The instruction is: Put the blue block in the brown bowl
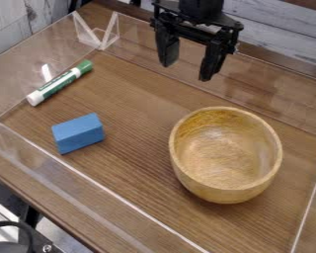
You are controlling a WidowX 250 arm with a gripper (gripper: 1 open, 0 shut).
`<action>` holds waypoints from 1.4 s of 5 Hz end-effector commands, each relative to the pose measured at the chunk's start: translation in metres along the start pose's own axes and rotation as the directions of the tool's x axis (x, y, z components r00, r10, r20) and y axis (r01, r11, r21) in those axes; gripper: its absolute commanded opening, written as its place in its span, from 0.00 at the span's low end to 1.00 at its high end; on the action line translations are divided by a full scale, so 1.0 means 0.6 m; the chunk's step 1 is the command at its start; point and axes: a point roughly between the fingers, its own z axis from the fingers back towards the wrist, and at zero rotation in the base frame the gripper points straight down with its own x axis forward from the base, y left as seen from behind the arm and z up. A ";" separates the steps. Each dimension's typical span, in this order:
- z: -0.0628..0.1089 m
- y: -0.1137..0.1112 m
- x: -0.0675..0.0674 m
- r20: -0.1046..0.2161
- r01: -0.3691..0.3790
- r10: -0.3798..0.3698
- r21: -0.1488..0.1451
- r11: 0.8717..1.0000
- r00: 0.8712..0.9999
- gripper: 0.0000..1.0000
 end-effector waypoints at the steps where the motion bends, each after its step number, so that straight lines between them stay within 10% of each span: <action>1: -0.008 0.009 -0.014 -0.012 0.103 -0.103 0.006 0.995 0.995 1.00; 3: -0.009 0.073 -0.079 0.010 0.431 -0.431 0.048 0.901 0.902 1.00; 5: -0.023 0.145 -0.141 0.009 0.568 -0.571 0.086 0.818 0.821 1.00; 7: -0.062 0.187 -0.165 0.014 0.567 -0.570 0.092 0.819 0.821 1.00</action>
